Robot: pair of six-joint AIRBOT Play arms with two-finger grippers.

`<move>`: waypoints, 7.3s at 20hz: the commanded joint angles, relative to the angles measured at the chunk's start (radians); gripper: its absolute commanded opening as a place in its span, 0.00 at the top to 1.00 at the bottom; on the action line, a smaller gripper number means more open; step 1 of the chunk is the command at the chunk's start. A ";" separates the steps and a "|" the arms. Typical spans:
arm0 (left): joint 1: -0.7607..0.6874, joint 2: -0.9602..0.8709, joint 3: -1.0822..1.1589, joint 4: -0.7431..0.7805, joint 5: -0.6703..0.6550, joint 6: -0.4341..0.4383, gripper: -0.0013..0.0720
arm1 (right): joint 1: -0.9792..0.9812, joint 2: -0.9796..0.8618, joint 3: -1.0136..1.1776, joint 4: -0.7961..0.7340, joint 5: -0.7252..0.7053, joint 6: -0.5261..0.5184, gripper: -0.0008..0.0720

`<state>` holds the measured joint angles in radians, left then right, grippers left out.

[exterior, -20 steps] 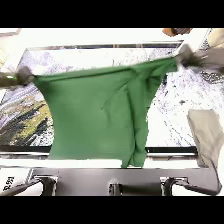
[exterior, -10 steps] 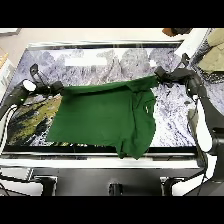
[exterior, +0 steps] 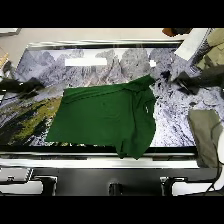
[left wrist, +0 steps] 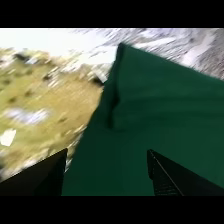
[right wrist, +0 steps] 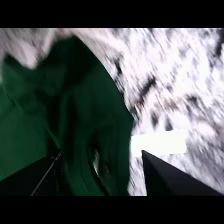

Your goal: Fold the clothes and pants, and hang the long-sleeved shirts on hangers.

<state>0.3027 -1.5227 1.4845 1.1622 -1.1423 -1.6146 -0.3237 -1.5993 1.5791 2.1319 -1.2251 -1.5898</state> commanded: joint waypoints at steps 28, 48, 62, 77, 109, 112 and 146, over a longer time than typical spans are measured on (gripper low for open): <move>0.310 0.301 -0.717 -0.049 -0.058 0.157 0.20 | 0.221 0.394 -0.993 0.185 0.122 -0.125 0.95; 0.275 0.203 -0.825 -0.205 0.021 0.284 0.34 | 0.221 0.511 -0.917 0.185 0.101 -0.070 0.95; 0.142 0.287 -0.420 -0.403 0.008 0.332 0.96 | 0.221 0.568 -0.492 0.192 0.351 -0.161 0.95; 0.114 0.780 0.418 0.134 0.012 -0.037 0.96 | 0.221 0.858 0.394 -0.111 0.210 0.011 0.95; -0.170 -0.172 -0.043 0.043 0.252 0.068 0.96 | 0.221 -0.328 0.344 -0.279 -0.073 0.144 0.95; -0.171 -0.172 -0.043 0.043 0.121 0.074 0.96 | 0.221 -0.328 0.345 -0.297 -0.184 0.151 0.95; 0.086 0.112 -0.337 0.110 -0.193 0.070 0.15 | -0.053 0.377 -0.896 -0.037 -0.215 -0.095 0.38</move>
<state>0.3874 -1.4212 1.1648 1.2720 -1.3357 -1.5452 -0.3729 -1.2785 0.8665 2.0674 -1.5002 -1.6592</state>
